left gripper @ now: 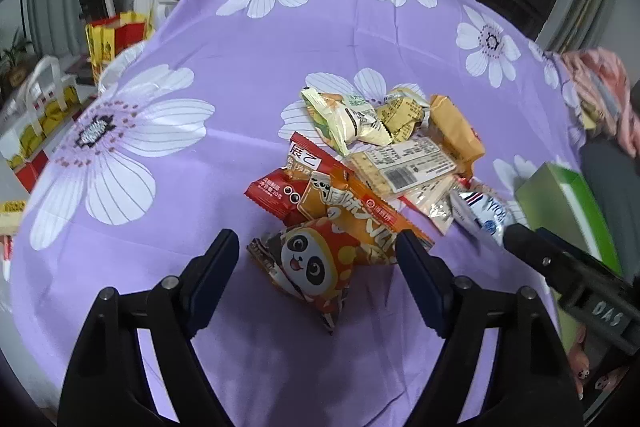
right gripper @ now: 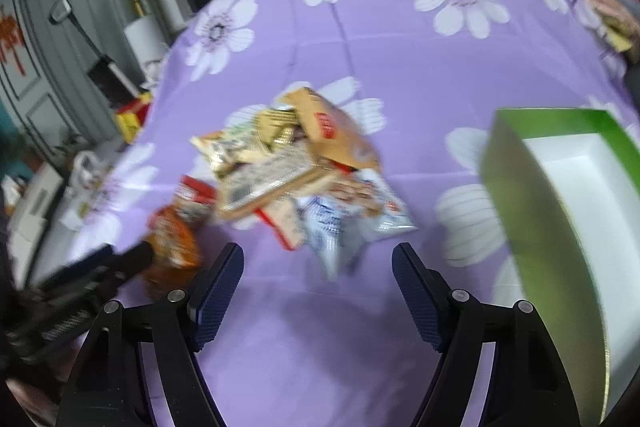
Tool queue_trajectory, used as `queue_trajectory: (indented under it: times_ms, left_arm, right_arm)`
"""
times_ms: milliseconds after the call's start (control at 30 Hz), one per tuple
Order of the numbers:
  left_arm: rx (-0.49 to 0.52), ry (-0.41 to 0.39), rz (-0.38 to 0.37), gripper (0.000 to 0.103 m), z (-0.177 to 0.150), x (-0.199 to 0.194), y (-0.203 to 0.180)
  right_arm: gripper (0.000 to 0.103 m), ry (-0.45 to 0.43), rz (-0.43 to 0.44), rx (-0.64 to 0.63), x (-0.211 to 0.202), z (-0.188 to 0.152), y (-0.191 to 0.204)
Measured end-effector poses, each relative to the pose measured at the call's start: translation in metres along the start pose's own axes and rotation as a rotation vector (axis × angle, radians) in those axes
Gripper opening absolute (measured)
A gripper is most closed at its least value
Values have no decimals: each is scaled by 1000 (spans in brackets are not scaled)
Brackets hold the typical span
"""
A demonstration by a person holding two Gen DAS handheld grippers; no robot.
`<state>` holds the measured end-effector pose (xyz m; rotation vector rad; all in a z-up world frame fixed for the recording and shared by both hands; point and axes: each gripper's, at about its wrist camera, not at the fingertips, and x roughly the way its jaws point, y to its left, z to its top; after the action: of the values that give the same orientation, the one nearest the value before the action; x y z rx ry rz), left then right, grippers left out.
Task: Organize snacks
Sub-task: 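Move both tools toward the snack pile, then grasp the orange panda-face bag with the left tool while the right tool grasps the orange sunflower-seed bag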
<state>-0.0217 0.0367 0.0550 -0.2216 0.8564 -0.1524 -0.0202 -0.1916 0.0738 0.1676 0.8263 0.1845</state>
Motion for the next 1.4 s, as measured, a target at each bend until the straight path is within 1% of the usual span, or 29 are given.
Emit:
queue_trajectory:
  times_ms: [100, 167, 300, 333, 400, 467, 567, 667, 733, 833, 867, 900, 967, 1033, 1067, 1133, 1233, 1267, 1300, 1333, 1367, 1400]
  left_arm:
    - [-55, 31, -31, 80, 1, 7, 6]
    - [-67, 49, -43, 80, 1, 11, 7]
    - [-89, 67, -76, 76, 2, 14, 10]
    - [-102, 71, -80, 73, 2, 15, 12]
    - [-117, 80, -84, 71, 2, 18, 14]
    - [-117, 85, -104, 70, 3, 20, 13]
    - [-118, 78, -109, 67, 4, 22, 11]
    - [-139, 77, -124, 63, 4, 23, 14]
    - [-147, 86, -132, 60, 5, 25, 15]
    - [-173, 100, -144, 57, 5, 26, 19]
    - [-174, 101, -147, 56, 5, 26, 19]
    - [-168, 103, -149, 55, 4, 25, 19]
    - [-151, 106, -151, 49, 5, 25, 17]
    - [-118, 97, -150, 43, 5, 23, 13]
    - [-107, 92, -146, 42, 4, 22, 11]
    - [-92, 86, -146, 37, 3, 20, 10]
    - [-92, 77, -170, 33, 3, 16, 10]
    - [-99, 77, -182, 33, 2, 15, 11]
    - [-107, 77, -200, 32, 1, 15, 11]
    - [-111, 75, -213, 32, 2, 13, 9]
    - [-114, 68, -222, 31, 2, 12, 9]
    - [-113, 59, -230, 30, 3, 10, 7]
  right_arm:
    - [78, 27, 90, 13, 3, 15, 10]
    - [78, 55, 133, 14, 7, 24, 18]
    - [78, 153, 244, 29, 28, 39, 37]
    - [78, 170, 250, 23, 33, 41, 42]
    - [78, 200, 235, -10, 44, 43, 52]
    - [78, 229, 228, -41, 54, 44, 59]
    - [78, 291, 223, -52, 74, 43, 64]
    - [73, 336, 257, -24, 89, 40, 62]
    - [72, 368, 287, -5, 98, 35, 61]
    - [68, 386, 330, 19, 106, 31, 60]
    - [64, 390, 342, 27, 108, 31, 59]
    - [63, 399, 366, 47, 109, 30, 58]
    - [63, 416, 388, 67, 112, 28, 55]
    - [63, 427, 401, 79, 113, 26, 53]
    - [63, 431, 405, 89, 113, 25, 51]
    - [63, 437, 410, 107, 112, 24, 49]
    - [63, 433, 409, 116, 108, 22, 50]
    - [62, 426, 405, 112, 105, 23, 51]
    - [56, 417, 398, 99, 100, 23, 52]
    - [52, 405, 393, 83, 95, 25, 55]
    - [51, 394, 387, 67, 91, 26, 57]
    - [51, 369, 363, 45, 84, 28, 61]
